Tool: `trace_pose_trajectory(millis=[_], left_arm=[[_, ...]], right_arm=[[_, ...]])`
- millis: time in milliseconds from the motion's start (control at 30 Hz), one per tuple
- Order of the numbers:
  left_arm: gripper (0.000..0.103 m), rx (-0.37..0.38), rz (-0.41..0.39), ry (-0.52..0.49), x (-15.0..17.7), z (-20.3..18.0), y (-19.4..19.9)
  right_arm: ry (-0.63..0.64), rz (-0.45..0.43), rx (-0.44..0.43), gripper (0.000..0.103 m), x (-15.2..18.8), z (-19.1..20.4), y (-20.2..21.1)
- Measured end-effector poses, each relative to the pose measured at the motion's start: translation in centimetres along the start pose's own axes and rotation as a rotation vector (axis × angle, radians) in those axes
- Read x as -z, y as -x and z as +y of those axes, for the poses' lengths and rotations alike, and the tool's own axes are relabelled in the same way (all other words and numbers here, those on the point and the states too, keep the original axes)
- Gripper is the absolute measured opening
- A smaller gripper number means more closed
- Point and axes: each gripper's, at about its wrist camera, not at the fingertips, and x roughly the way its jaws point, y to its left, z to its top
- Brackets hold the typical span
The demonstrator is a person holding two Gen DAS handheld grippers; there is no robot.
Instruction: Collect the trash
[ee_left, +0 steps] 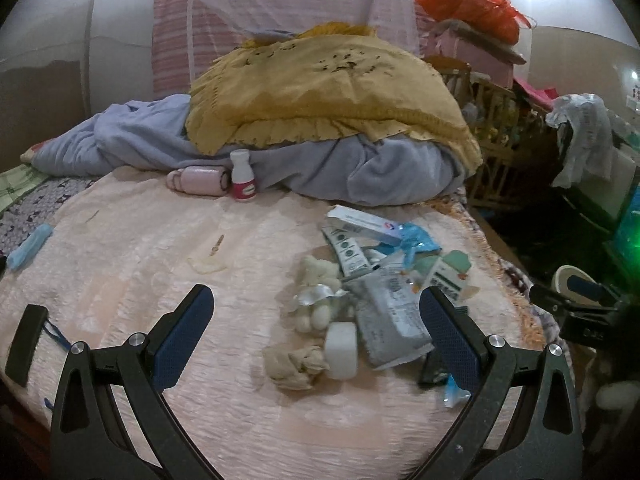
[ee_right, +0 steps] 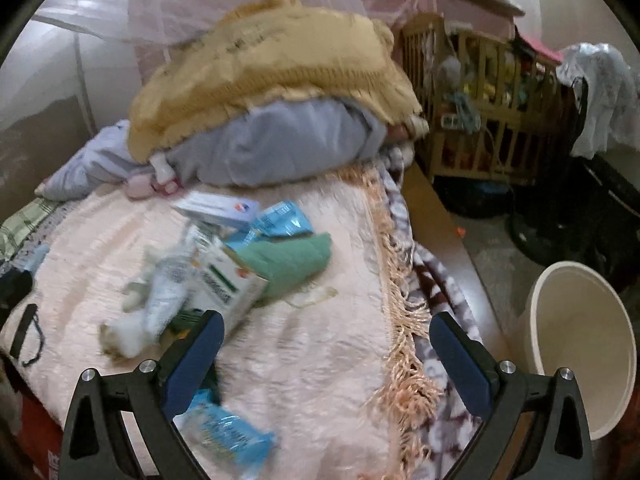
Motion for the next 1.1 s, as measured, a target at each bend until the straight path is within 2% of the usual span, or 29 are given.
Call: trace_pose_trajectory(millis=[200,367,1100], left_arm=[[0.102,0.002,-0.024,0.003,0.0,-1.0,0.9],[0.102,-0.008,-0.031,-0.006,-0.1,-1.4,1.1],[0.102,-0.018,-0.037,0.009,-0.4,-1.3,0.9]], right_arm=[[0.041,-0.094,0.0,0.102,0.1,2.5,3.9],[0.053,-0.132,-0.017,0.102,0.2,3.6,5.4],[0.053,-0.136,-0.036,0.102,-0.4,4.2,6.1]])
